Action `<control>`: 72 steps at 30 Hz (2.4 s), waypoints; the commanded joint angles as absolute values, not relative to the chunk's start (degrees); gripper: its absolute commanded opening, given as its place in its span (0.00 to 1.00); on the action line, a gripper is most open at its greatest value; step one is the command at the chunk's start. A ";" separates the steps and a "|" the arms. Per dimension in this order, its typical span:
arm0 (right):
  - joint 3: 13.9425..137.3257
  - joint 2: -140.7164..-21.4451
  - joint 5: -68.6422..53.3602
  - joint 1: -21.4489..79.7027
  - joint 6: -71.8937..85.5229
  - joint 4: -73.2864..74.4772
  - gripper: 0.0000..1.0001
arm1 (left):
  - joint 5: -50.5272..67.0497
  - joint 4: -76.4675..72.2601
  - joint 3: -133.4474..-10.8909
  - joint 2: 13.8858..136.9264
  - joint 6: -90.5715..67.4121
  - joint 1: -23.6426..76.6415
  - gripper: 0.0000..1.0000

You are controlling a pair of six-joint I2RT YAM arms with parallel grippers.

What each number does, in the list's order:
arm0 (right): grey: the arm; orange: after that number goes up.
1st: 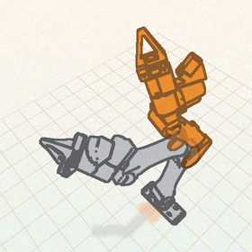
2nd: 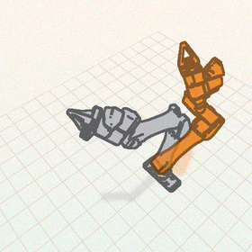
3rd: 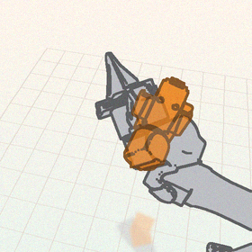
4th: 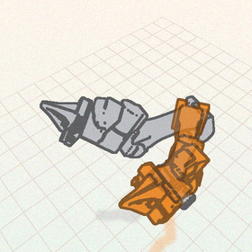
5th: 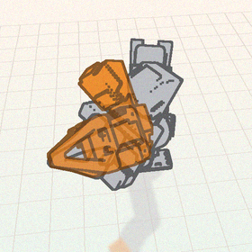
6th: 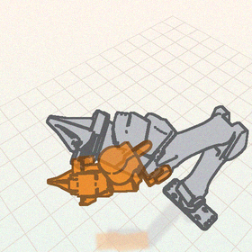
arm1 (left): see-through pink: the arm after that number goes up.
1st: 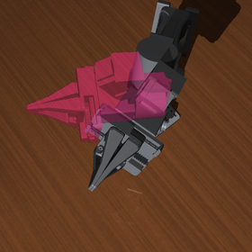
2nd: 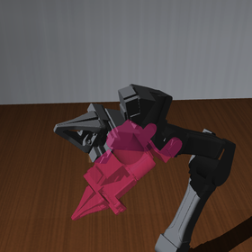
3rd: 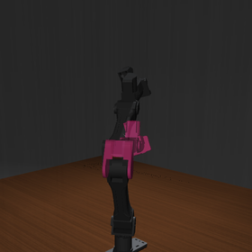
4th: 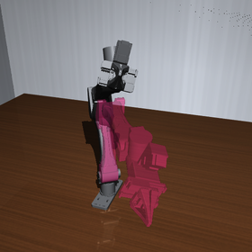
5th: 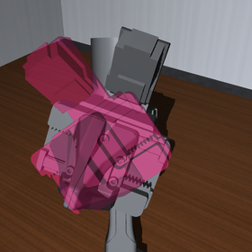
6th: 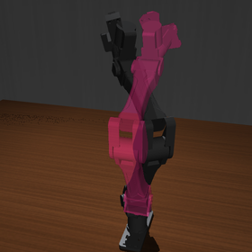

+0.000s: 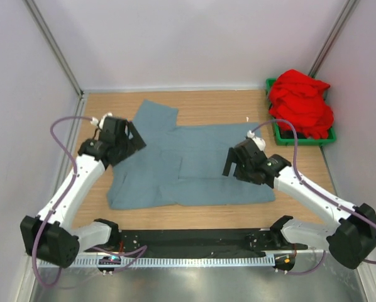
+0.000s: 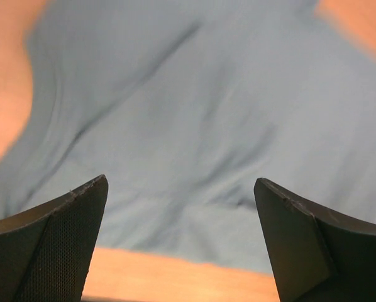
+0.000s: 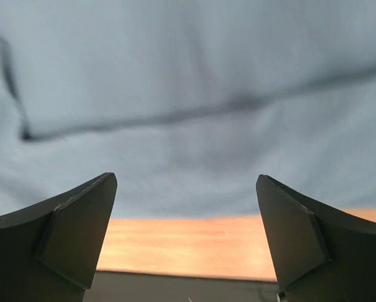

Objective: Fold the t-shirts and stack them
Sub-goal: Fold the tshirt

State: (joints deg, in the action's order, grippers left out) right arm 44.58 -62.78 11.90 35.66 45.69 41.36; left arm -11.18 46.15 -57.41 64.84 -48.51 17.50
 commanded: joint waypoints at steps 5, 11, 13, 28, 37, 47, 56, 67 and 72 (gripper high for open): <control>55.03 -75.93 14.87 35.51 36.83 20.95 1.00 | -2.40 37.01 -89.96 96.54 -33.60 6.43 1.00; 35.30 -76.56 -3.99 35.60 36.65 -11.92 1.00 | 9.38 38.83 -130.46 132.01 -23.91 3.53 0.99; 28.78 -74.46 -6.06 35.77 34.99 -17.99 1.00 | 11.16 43.14 -147.89 141.20 -23.55 2.12 1.00; 19.69 -71.37 -10.37 35.95 34.01 -29.62 1.00 | 21.88 28.48 -147.75 159.69 -30.50 0.26 0.93; 18.02 -70.22 -8.88 35.95 35.24 -31.64 1.00 | 18.72 29.18 -143.79 156.88 -27.07 1.49 0.73; 17.23 -69.87 -8.62 35.95 35.77 -32.69 1.00 | 17.67 29.71 -143.79 156.97 -24.61 3.08 0.49; 16.79 -69.79 -8.61 35.77 35.86 -33.66 1.00 | 16.43 29.44 -144.23 156.80 -23.56 3.34 0.00; 15.91 -68.21 -7.91 35.51 36.04 -34.10 1.00 | 12.48 34.62 -136.77 143.45 -23.29 3.43 0.00; 14.94 -66.10 -7.47 35.51 35.86 -34.28 1.00 | 11.69 41.38 -133.16 135.72 -23.29 3.60 0.00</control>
State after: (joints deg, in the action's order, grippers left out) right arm 15.38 -68.07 -9.08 35.59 36.14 -30.46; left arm 12.82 36.51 -133.73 144.22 -24.56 3.33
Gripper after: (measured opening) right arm 0.996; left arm 0.012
